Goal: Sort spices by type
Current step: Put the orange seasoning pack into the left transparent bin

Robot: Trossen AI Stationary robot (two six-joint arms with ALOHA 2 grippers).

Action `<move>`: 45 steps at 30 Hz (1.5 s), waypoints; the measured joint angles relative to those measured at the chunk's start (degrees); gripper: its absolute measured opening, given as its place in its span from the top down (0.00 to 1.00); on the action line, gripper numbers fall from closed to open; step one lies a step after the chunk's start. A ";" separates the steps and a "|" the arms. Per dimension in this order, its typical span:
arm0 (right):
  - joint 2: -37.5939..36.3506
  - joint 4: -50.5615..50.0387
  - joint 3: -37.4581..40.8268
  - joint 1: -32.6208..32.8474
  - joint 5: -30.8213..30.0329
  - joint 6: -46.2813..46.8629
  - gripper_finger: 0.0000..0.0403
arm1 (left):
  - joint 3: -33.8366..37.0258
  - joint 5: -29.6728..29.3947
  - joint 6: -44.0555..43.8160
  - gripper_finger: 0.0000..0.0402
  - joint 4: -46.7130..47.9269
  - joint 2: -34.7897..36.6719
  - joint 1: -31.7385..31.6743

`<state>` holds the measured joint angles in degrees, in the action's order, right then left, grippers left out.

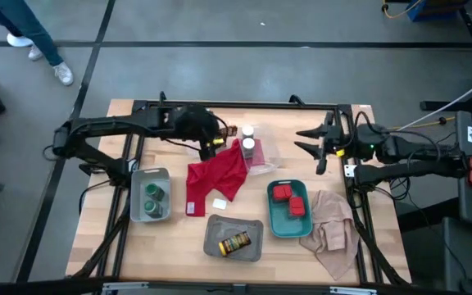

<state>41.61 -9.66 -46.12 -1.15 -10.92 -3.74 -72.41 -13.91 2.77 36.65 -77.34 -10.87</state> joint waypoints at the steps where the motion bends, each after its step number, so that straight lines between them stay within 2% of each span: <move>1: -1.66 0.29 2.12 0.00 -0.07 1.15 0.65 | -1.54 0.97 0.21 1.00 1.78 -1.29 0.00; 5: -9.05 2.51 10.01 0.00 -1.12 5.64 0.65 | -6.99 4.92 0.22 1.00 9.18 -5.53 0.00; 10: -18.20 3.68 19.08 0.00 -1.78 9.75 0.65 | -11.54 6.49 0.22 1.00 19.50 -8.83 -0.09; 17: -29.32 3.83 28.44 0.00 -3.04 12.82 0.65 | -12.45 7.97 -1.38 1.00 31.13 -10.62 -2.42; 24: -36.93 3.48 34.50 0.00 -3.04 12.87 0.65 | -12.45 7.98 -1.41 1.00 39.79 -13.50 -6.54; 30: -41.52 3.60 38.76 0.00 -3.03 13.90 0.65 | -12.45 7.98 -0.32 1.00 43.82 -18.87 -9.75; 45: -41.49 4.26 42.57 0.00 -2.40 17.01 0.65 | -12.43 4.88 4.83 1.00 42.90 -29.65 -12.87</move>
<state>0.12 -5.40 -3.55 -1.15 -13.32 13.28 -84.84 -9.03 7.60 79.55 -107.00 -23.74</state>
